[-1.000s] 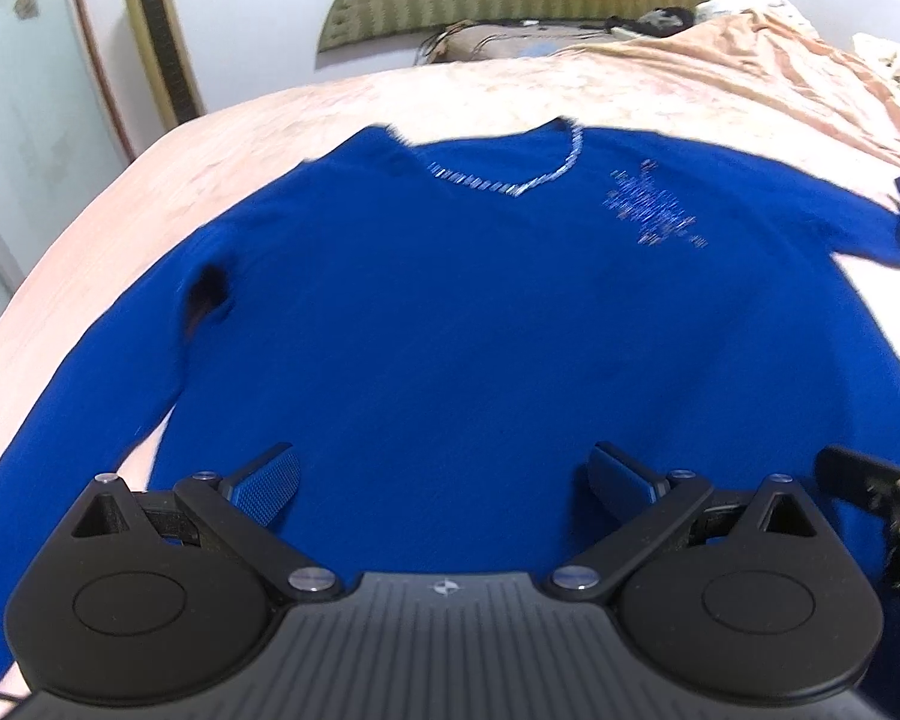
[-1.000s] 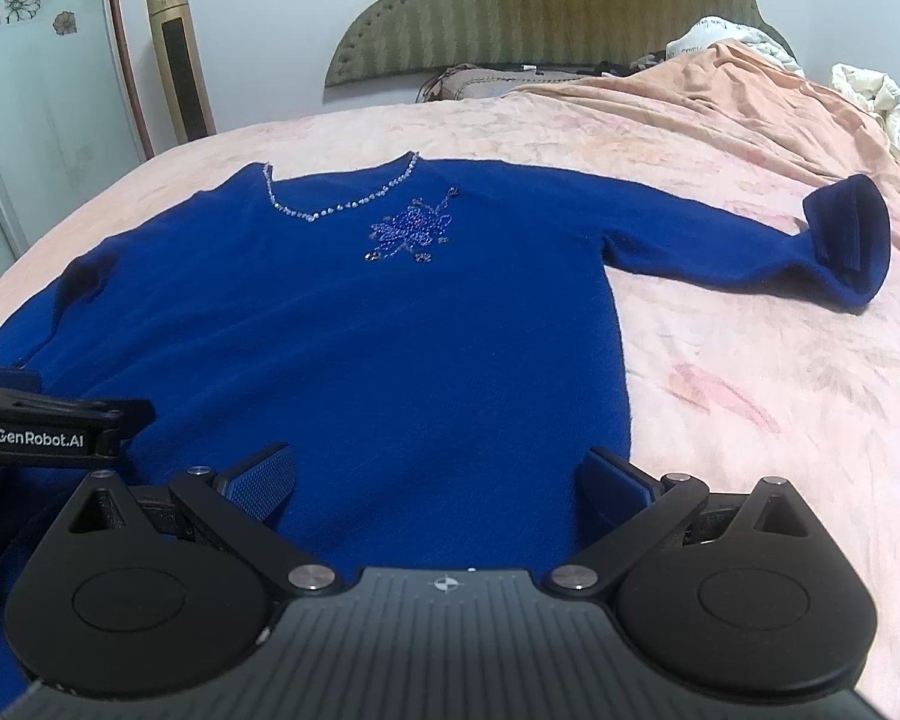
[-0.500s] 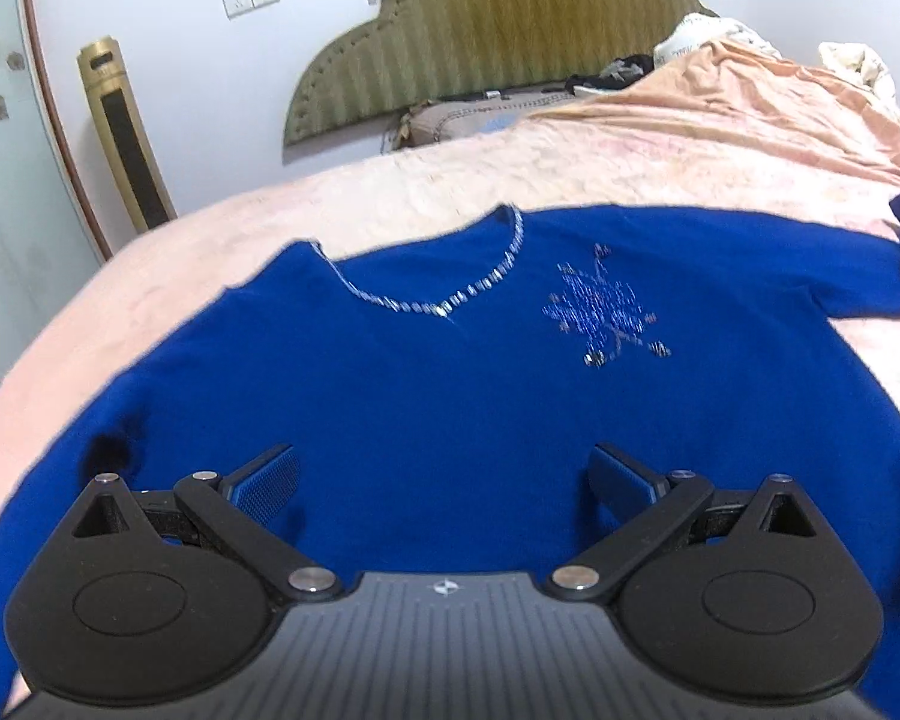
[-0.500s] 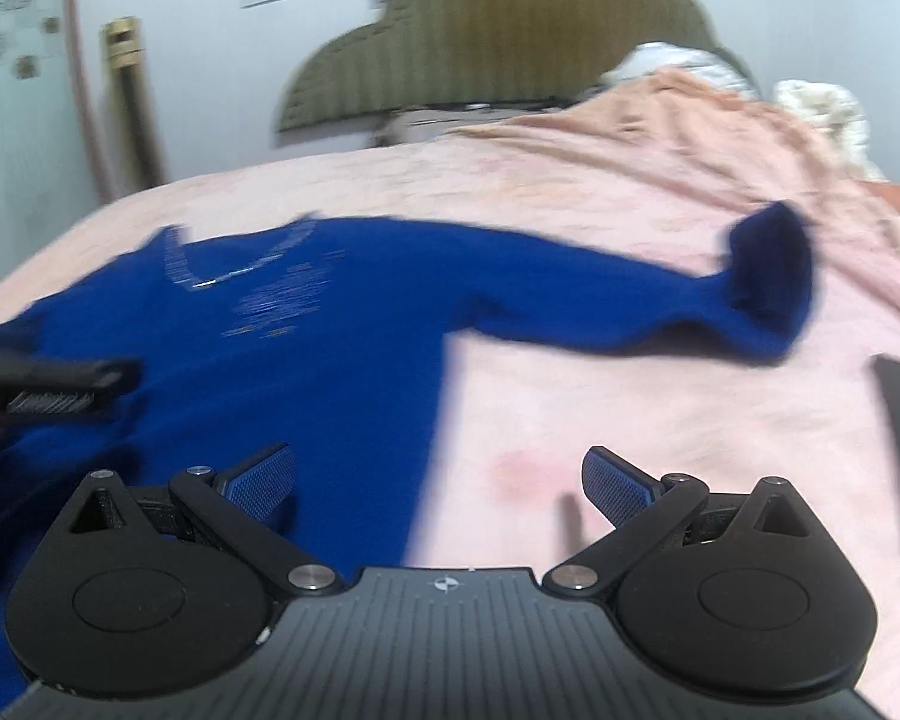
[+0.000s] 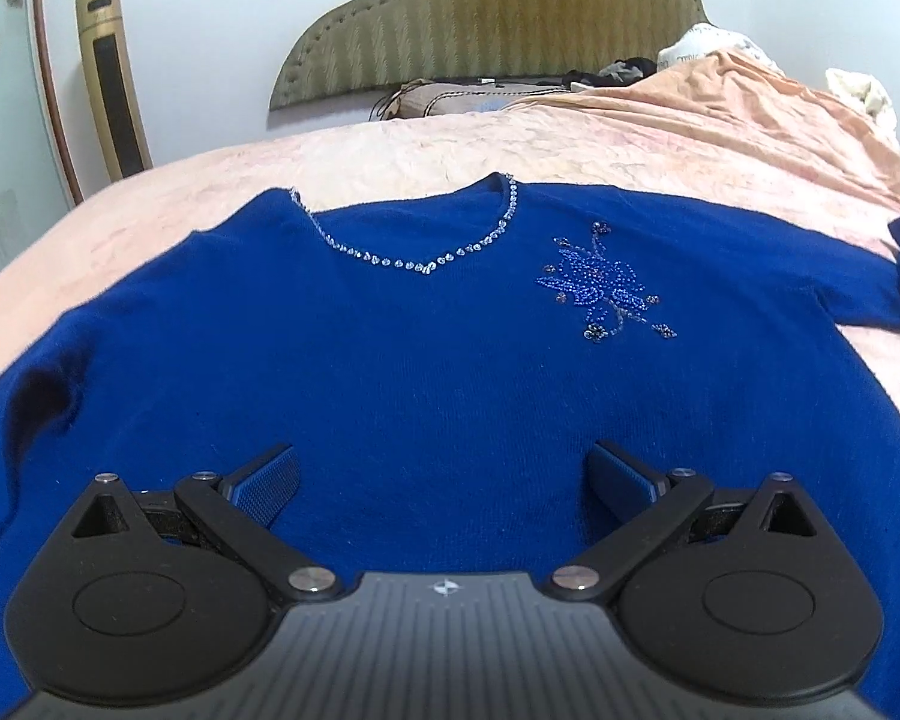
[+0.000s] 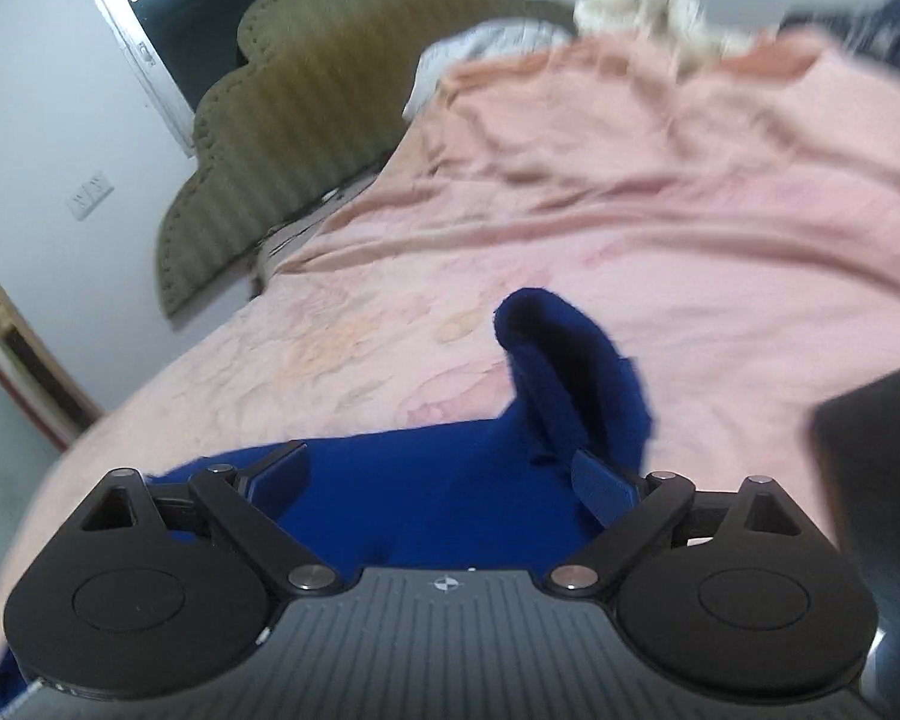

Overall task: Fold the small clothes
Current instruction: 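Grasp the sweater cuff nearest the right gripper with the right gripper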

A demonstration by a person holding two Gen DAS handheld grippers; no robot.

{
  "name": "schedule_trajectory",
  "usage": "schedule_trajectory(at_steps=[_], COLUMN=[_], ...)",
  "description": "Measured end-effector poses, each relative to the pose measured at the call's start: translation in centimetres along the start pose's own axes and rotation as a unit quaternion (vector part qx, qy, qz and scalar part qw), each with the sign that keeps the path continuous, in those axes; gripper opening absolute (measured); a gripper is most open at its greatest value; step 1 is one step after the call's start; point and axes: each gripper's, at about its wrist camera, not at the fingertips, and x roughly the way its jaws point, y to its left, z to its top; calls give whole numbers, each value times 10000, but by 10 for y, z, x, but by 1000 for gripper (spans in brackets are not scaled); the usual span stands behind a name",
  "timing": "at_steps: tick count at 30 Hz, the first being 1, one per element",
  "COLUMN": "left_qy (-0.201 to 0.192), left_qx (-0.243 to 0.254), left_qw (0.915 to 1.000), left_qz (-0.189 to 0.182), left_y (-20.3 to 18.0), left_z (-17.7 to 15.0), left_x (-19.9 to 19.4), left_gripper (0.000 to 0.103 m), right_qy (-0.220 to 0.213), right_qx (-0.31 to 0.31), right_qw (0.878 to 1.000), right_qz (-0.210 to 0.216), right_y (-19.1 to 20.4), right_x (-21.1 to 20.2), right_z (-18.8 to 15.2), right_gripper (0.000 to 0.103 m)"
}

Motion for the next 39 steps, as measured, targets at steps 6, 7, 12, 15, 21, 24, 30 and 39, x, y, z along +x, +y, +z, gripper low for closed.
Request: schedule_trajectory(at_steps=[6, 7, 12, 15, 21, 24, 30, 39], left_qy=[-17, -14, -9, -7, -8, -6, -6, -7], left_qx=[-17, -21, -36, -44, -48, -51, -53, -56], left_qw=[10000, 10000, 10000, 10000, 10000, 10000, 10000, 10000], left_qz=[0, -2, -9, -14, -17, -20, -22, -24], left_y=[-1, -1, -1, -1, -1, -1, -1, -1], left_z=[0, 0, 0, 0, 1, 1, 1, 1], left_x=[0, 1, 1, 1, 1, 1, 1, 1], left_gripper=[103, 103, 103, 103, 103, 103, 103, 103], right_qy=[-1595, -2081, -2183, -1158, -63, 9, 79, -1076], right_qx=[1302, 1334, 685, -633, -3575, -3770, -3087, -1369], right_qw=[9783, 9635, 9594, 9824, 9152, 9067, 9273, 9494], right_qz=[-249, -1031, -1650, -1325, -1860, -1892, -2117, -2613], right_y=[-53, -58, -50, -21, 30, 41, 17, -41], right_x=[-7, -18, -39, -15, 35, 45, 50, -40], right_z=[49, 55, 62, 55, -3, -12, 6, 61], right_gripper=[103, 103, 103, 102, 99, 77, 12, 8])
